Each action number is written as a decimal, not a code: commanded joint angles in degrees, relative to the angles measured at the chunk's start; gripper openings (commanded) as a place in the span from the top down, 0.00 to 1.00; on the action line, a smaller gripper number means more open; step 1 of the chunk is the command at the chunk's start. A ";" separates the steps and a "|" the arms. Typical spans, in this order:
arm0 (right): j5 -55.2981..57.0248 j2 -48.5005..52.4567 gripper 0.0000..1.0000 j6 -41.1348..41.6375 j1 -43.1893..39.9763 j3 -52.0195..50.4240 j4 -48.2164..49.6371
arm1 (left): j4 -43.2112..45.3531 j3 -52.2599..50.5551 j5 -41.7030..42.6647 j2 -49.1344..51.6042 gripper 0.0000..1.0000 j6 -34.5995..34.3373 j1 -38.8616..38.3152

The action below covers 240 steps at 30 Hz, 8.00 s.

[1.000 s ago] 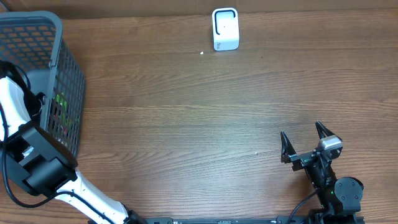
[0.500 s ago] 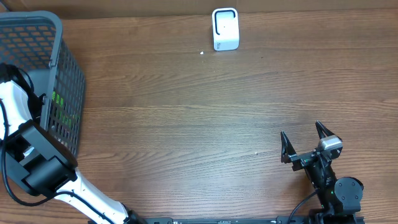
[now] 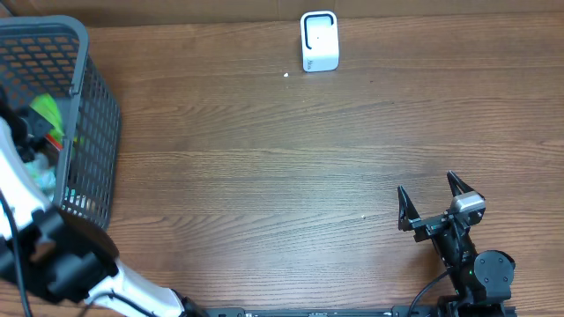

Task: Scan the item barcode
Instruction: 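Grasp the green snack bag in the basket with the left gripper, then carry the green bag to the table centre and release it, then reach into the basket and grasp the mint-green wipes pack, then place the mint-green wipes pack left of the green bag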

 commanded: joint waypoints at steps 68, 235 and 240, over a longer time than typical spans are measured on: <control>-0.26 -0.68 0.00 0.35 0.33 -0.59 0.31 | 4.94 -1.25 28.15 12.96 0.16 -9.11 -55.39; -0.26 -0.68 0.00 0.37 0.31 -0.59 0.31 | -24.41 46.38 19.15 0.17 0.96 6.73 -7.21; -0.26 -0.68 0.00 0.35 0.33 -0.59 0.31 | -24.41 35.06 18.80 -4.68 0.96 6.71 -18.45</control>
